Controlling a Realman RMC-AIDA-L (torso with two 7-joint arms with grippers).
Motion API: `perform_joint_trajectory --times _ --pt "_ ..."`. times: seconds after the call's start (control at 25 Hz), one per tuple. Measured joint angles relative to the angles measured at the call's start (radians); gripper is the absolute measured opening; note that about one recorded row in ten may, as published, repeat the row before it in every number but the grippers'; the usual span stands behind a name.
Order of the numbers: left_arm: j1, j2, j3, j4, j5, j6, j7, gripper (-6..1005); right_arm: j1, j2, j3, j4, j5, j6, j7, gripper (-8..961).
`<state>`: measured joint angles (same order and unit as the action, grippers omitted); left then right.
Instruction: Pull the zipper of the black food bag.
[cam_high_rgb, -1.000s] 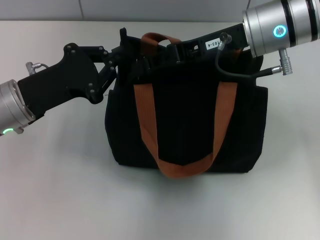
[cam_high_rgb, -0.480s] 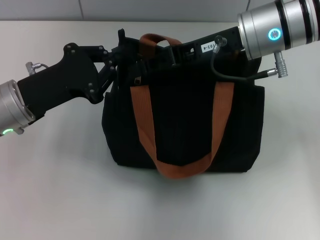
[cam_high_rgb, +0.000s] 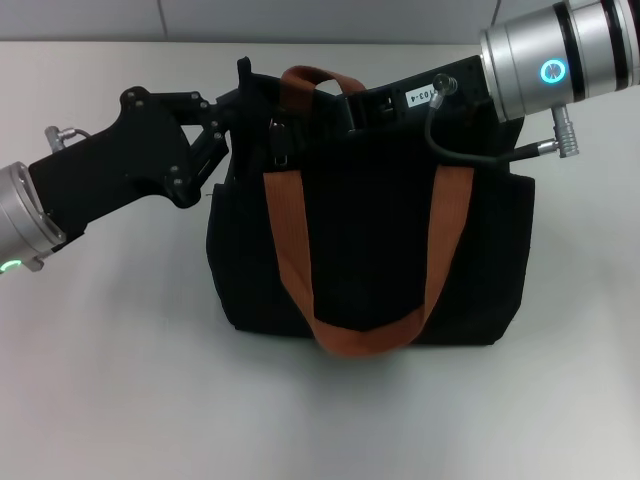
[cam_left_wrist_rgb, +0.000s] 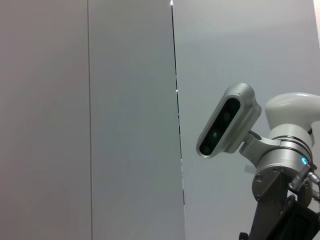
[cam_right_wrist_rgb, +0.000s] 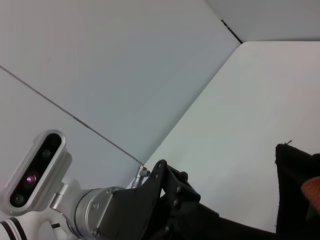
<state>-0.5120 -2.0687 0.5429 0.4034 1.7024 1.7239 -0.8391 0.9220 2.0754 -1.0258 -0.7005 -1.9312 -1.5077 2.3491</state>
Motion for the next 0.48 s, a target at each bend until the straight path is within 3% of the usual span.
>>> perform_joint_trajectory --times 0.48 --pt "0.005 0.000 -0.001 0.000 0.000 0.002 0.000 25 0.000 0.000 -0.001 -0.012 0.000 0.012 -0.002 62"
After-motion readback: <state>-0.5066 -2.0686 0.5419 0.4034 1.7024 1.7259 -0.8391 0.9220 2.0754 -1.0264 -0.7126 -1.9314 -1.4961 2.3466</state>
